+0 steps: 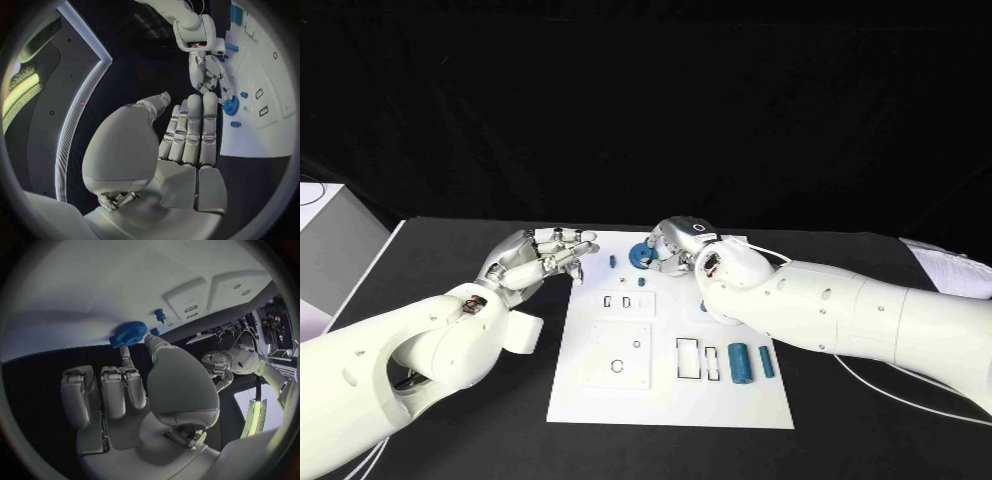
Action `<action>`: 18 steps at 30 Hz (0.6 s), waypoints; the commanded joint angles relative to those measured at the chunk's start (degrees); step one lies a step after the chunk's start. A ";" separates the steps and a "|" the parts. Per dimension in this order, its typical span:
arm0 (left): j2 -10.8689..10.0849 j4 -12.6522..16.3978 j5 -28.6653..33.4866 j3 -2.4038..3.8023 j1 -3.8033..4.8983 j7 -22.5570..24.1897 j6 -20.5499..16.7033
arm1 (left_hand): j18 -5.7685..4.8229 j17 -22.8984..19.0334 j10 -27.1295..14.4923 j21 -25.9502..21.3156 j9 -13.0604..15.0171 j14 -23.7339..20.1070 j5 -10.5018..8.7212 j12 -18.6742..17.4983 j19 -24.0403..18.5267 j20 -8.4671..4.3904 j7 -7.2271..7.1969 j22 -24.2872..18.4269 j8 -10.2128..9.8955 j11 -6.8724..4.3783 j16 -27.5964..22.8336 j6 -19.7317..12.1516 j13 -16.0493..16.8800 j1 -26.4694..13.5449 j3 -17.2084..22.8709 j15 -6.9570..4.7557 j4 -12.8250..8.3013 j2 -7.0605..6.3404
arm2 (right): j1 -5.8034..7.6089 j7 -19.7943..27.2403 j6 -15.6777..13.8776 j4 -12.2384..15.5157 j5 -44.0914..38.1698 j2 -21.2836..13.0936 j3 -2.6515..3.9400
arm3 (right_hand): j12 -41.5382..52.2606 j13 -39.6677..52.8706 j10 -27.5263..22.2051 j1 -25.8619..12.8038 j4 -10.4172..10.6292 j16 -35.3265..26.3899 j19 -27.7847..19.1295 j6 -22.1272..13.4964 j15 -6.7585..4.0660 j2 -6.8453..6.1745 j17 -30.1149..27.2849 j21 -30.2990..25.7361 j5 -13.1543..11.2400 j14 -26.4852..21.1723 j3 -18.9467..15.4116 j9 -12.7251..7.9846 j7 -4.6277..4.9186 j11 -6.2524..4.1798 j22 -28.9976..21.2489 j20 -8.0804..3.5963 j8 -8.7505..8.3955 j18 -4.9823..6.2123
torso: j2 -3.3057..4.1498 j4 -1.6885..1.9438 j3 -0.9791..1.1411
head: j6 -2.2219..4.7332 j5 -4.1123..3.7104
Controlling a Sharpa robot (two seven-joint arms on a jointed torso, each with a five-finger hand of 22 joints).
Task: Assemble the parts on the task board
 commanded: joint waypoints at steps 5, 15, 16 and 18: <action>0.15 0.13 -0.21 0.04 0.01 0.14 0.68 | 0.87 0.01 -0.42 0.48 0.14 -0.42 -0.17 -0.18 -0.56 0.14 -0.08 0.13 0.05 0.17 0.28 -0.37 0.11 -0.44 0.39 0.03 -0.02 -0.04 | 0.01 0.56 2.82 -1.45 0.36 0.83 -0.01 | 0.12 15.07 6.08 0.13 0.19 0.22 6.00 -0.22 0.25 -0.73 12.47 0.27 -0.30 5.50 0.35 -0.12 0.30 0.32 15.05 0.05 -0.29 -0.40 | -0.03 0.00 -0.04 | -0.10 -0.02; 0.15 0.13 -0.21 0.04 0.01 0.02 0.71 | 0.87 0.00 -0.42 0.52 0.16 -0.43 -0.15 -0.17 -0.59 0.15 -0.07 0.15 0.06 0.17 0.29 -0.37 0.11 -0.45 0.44 0.03 -0.02 0.01 | 0.01 0.39 6.36 -1.89 0.51 1.14 -0.04 | 0.12 15.07 6.08 -0.03 0.34 0.21 6.00 -0.26 0.27 -0.94 12.45 0.27 -0.58 5.49 0.27 -0.15 0.29 0.35 15.05 0.07 -0.33 -0.40 | -0.03 -0.08 0.04 | -0.11 -0.01; 0.15 0.13 -0.21 0.04 0.01 0.01 0.72 | 0.87 0.00 -0.42 0.52 0.16 -0.43 -0.15 -0.17 -0.59 0.15 -0.07 0.15 0.06 0.17 0.29 -0.37 0.11 -0.45 0.44 0.03 -0.02 0.01 | 0.01 0.32 6.58 -1.87 0.48 1.09 -0.04 | 0.12 15.07 6.08 -0.03 0.34 0.21 6.00 -0.26 0.27 -0.94 12.45 0.27 -0.58 5.49 0.27 -0.15 0.29 0.35 15.05 0.07 -0.33 -0.40 | -0.06 -0.04 0.03 | -0.13 -0.01; 0.14 0.11 -0.21 0.04 0.01 0.00 0.71 | 0.87 0.00 -0.42 0.52 0.16 -0.43 -0.15 -0.17 -0.59 0.15 -0.07 0.15 0.06 0.17 0.29 -0.37 0.11 -0.45 0.44 0.03 -0.02 0.01 | 0.01 0.17 7.01 -1.74 0.41 0.90 -0.05 | 0.12 15.07 6.08 -0.03 0.34 0.21 6.00 -0.26 0.27 -0.94 12.45 0.27 -0.58 5.49 0.27 -0.15 0.29 0.35 15.05 0.07 -0.33 -0.40 | -0.08 -0.02 0.03 | -0.13 0.01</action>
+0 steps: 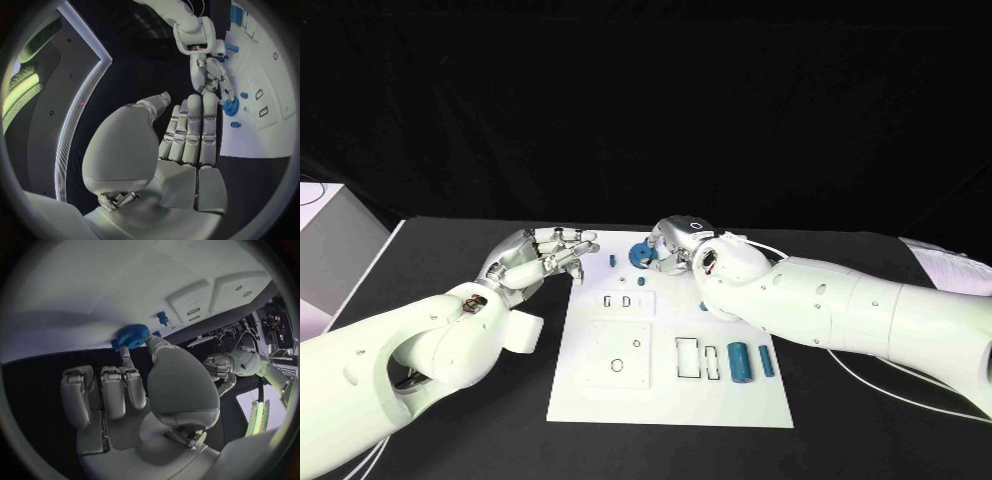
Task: Assemble the parts on the task board
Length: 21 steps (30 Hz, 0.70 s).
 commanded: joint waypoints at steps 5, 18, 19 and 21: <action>0.07 0.07 -0.20 0.04 0.01 0.17 0.68 | 0.87 0.00 -0.42 0.25 0.08 -0.43 -0.14 -0.17 -0.39 -0.05 -0.08 0.07 0.06 0.17 0.30 -0.37 0.06 -0.43 0.47 0.03 -0.04 0.04 | -0.31 -0.29 4.39 0.86 -0.26 -0.91 -0.22 | 0.12 15.08 6.08 -0.08 0.22 0.21 6.00 -0.23 0.28 -0.53 12.46 0.26 -0.40 5.50 0.10 -0.02 0.29 0.35 15.06 0.08 -0.31 -0.40 | 0.01 0.01 0.04 | -0.06 0.11; 0.14 -0.07 -0.20 0.04 -0.01 0.13 0.72 | 0.89 -0.01 -0.43 0.33 0.12 -0.45 -0.09 -0.15 -0.44 -0.06 -0.10 0.11 0.08 0.14 0.31 -0.36 0.08 -0.21 0.66 0.00 -0.21 0.14 | -0.40 -0.74 4.57 2.05 -0.85 -2.05 -0.22 | 0.12 15.08 6.08 -0.19 0.29 0.28 6.00 0.02 0.28 -0.59 12.68 0.26 -0.58 5.54 0.09 0.01 0.27 0.33 15.06 0.09 -0.19 -0.40 | 0.00 0.05 0.01 | -0.24 0.19; 0.13 -0.08 -0.20 0.04 -0.01 0.13 0.71 | 0.89 -0.01 -0.43 0.33 0.12 -0.45 -0.09 -0.15 -0.44 -0.06 -0.10 0.11 0.08 0.14 0.31 -0.36 0.08 -0.21 0.66 0.00 -0.21 0.14 | -0.40 -0.76 4.59 2.11 -0.87 -2.13 -0.22 | 0.12 15.08 6.08 -0.19 0.29 0.28 6.00 0.02 0.28 -0.59 12.68 0.26 -0.58 5.54 0.09 0.01 0.27 0.33 15.06 0.09 -0.19 -0.40 | 0.01 0.05 0.02 | -0.24 0.19; 0.12 -0.08 -0.20 0.04 -0.01 0.13 0.71 | 0.89 -0.01 -0.43 0.33 0.12 -0.45 -0.09 -0.15 -0.44 -0.06 -0.10 0.11 0.08 0.14 0.31 -0.36 0.08 -0.21 0.66 0.00 -0.21 0.14 | -0.41 -0.78 4.64 2.22 -0.89 -2.25 -0.22 | 0.12 15.08 6.08 -0.22 0.31 0.31 6.00 0.10 0.28 -0.58 12.76 0.26 -0.61 5.56 0.09 0.02 0.26 0.33 15.06 0.10 -0.15 -0.40 | 0.04 0.00 0.03 | -0.24 0.22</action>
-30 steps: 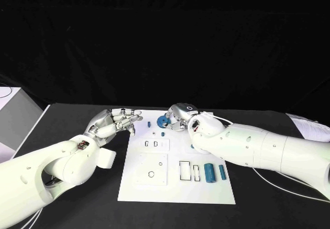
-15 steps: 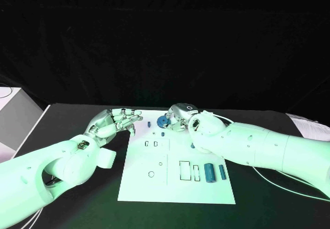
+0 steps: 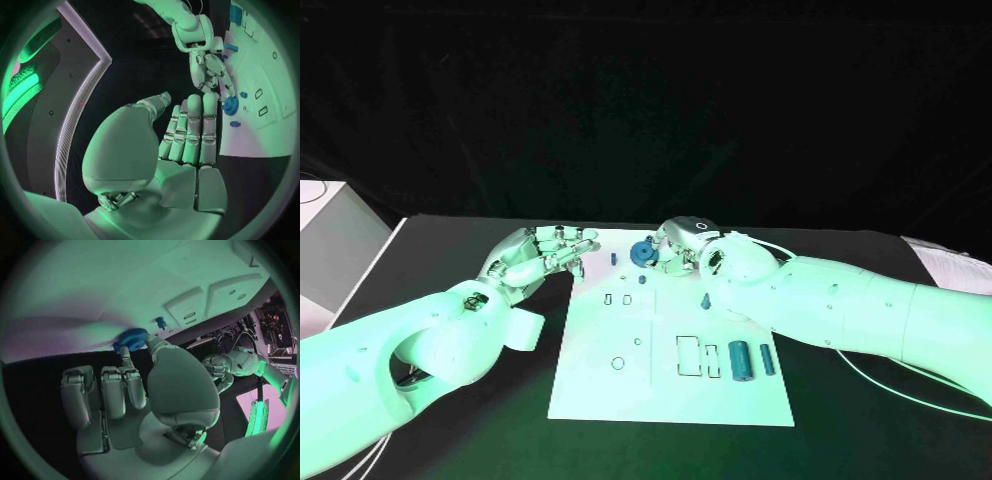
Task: Assemble the parts on the task board
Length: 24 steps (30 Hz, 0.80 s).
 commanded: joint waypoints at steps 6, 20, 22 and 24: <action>0.08 0.07 -0.18 0.04 -0.01 0.27 0.71 | 0.89 -0.01 -0.42 0.33 0.06 -0.45 -0.09 -0.15 -0.44 -0.06 -0.10 0.06 0.08 0.14 0.31 -0.36 0.09 -0.21 0.34 0.00 0.11 0.14 | -0.45 -0.54 3.73 0.40 -0.46 -0.58 -0.30 | 0.12 15.09 6.08 -0.26 0.34 0.31 6.00 0.30 0.28 -0.57 12.77 0.27 -0.40 5.56 0.09 0.10 0.34 0.32 15.08 0.10 0.13 -0.40 | 0.03 -0.11 -0.02 | -0.03 0.03; 0.07 -0.01 -0.18 0.04 -0.07 0.33 0.65 | 0.89 -0.01 -0.42 0.33 0.06 -0.45 -0.09 -0.15 -0.44 -0.06 -0.10 0.06 0.08 0.14 0.31 -0.36 0.09 -0.21 0.34 0.00 0.11 0.14 | -0.44 -0.22 4.18 3.02 -0.09 -2.21 -0.30 | 0.12 15.09 6.08 -0.45 0.37 0.39 6.00 0.84 0.20 -0.51 13.00 0.27 -0.56 5.62 0.14 0.18 0.18 0.21 15.08 0.08 0.38 -0.40 | 0.01 -0.13 0.03 | -0.13 -0.12; 0.05 -0.01 -0.17 0.04 -0.07 0.34 0.63 | 0.89 -0.01 -0.42 0.33 0.06 -0.45 -0.09 -0.15 -0.44 -0.06 -0.10 0.06 0.08 0.14 0.31 -0.36 0.09 -0.21 0.34 0.00 0.11 0.14 | -0.43 -0.25 4.13 3.36 -0.08 -2.48 -0.29 | 0.12 15.09 6.08 -0.50 0.38 0.39 6.00 0.98 0.17 -0.47 13.02 0.27 -0.59 5.62 0.17 0.20 0.14 0.17 15.08 0.06 0.45 -0.40 | 0.03 -0.09 0.02 | -0.12 -0.16; 0.03 -0.02 -0.14 0.04 -0.08 0.34 0.61 | 0.89 -0.01 -0.42 0.33 0.06 -0.45 -0.09 -0.15 -0.44 -0.06 -0.10 0.06 0.08 0.14 0.31 -0.36 0.09 -0.21 0.34 0.00 0.11 0.14 | -0.42 -0.33 3.98 3.63 -0.07 -2.72 -0.29 | 0.12 15.09 6.08 -0.50 0.38 0.39 6.00 0.98 0.17 -0.47 13.02 0.27 -0.59 5.62 0.17 0.20 0.14 0.17 15.08 0.06 0.45 -0.40 | 0.02 -0.11 0.04 | -0.09 -0.15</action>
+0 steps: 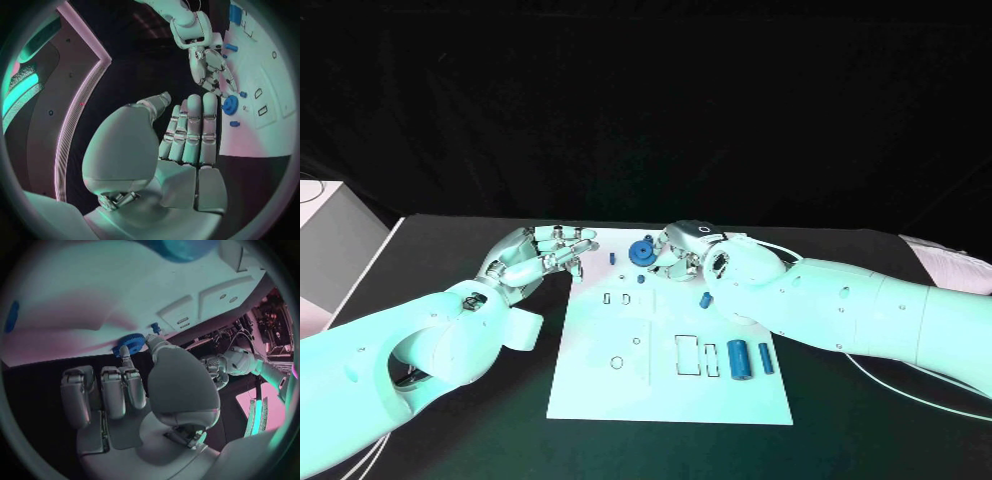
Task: Assemble the parts on the task board
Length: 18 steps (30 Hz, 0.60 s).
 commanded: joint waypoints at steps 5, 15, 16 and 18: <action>0.07 0.09 -0.11 0.04 -0.03 0.37 0.62 | 0.89 -0.01 -0.42 0.34 0.08 -0.45 -0.09 -0.15 -0.44 -0.06 -0.10 0.07 0.08 0.14 0.31 -0.36 0.05 -0.21 0.34 0.00 0.11 0.14 | -0.34 -0.83 0.49 0.51 -0.32 -0.49 -0.24 | 0.12 15.05 6.08 -0.28 0.22 0.39 6.00 0.35 0.17 -0.26 13.02 0.27 -0.38 5.62 0.01 0.09 -0.10 0.17 15.09 0.06 0.19 -0.40 | 0.02 0.04 0.03 | 0.09 -0.09; 0.10 0.02 -0.11 0.04 -0.07 0.40 0.62 | 0.89 -0.01 -0.42 0.34 0.08 -0.45 -0.09 -0.15 -0.44 -0.06 -0.10 0.07 0.08 0.14 0.31 -0.36 0.05 -0.21 0.34 0.00 0.11 0.14 | -0.24 -0.40 -7.85 1.32 -0.58 -1.02 -0.19 | 0.12 15.05 6.08 0.13 -0.04 0.38 6.00 0.42 0.08 -0.36 12.97 0.27 0.14 5.61 0.30 0.05 -0.14 0.09 15.09 -0.01 0.16 -0.40 | 0.00 0.04 0.02 | 0.27 -0.22; 0.10 0.02 -0.12 0.04 -0.08 0.40 0.62 | 0.89 -0.01 -0.42 0.34 0.08 -0.45 -0.09 -0.15 -0.44 -0.06 -0.10 0.07 0.08 0.14 0.31 -0.36 0.05 -0.21 0.34 0.00 0.11 0.14 | -0.22 -0.27 -8.36 1.37 -0.57 -1.01 -0.18 | 0.12 15.05 6.08 0.27 -0.10 0.38 6.00 0.40 0.08 -0.42 12.98 0.27 0.22 5.61 0.38 0.03 -0.14 0.09 15.09 -0.02 0.13 -0.40 | 0.01 0.02 0.02 | 0.29 -0.22; 0.12 0.02 -0.14 0.04 -0.09 0.39 0.63 | 0.89 -0.01 -0.42 0.34 0.08 -0.45 -0.09 -0.15 -0.44 -0.06 -0.10 0.07 0.08 0.14 0.31 -0.36 0.05 -0.21 0.34 0.00 0.11 0.14 | -0.20 -0.11 -8.74 1.33 -0.53 -0.91 -0.16 | 0.12 15.05 6.08 0.43 -0.16 0.38 6.00 0.39 0.08 -0.47 12.97 0.27 0.28 5.61 0.46 0.01 -0.13 0.09 15.09 -0.03 0.11 -0.40 | 0.01 0.03 0.00 | 0.30 -0.25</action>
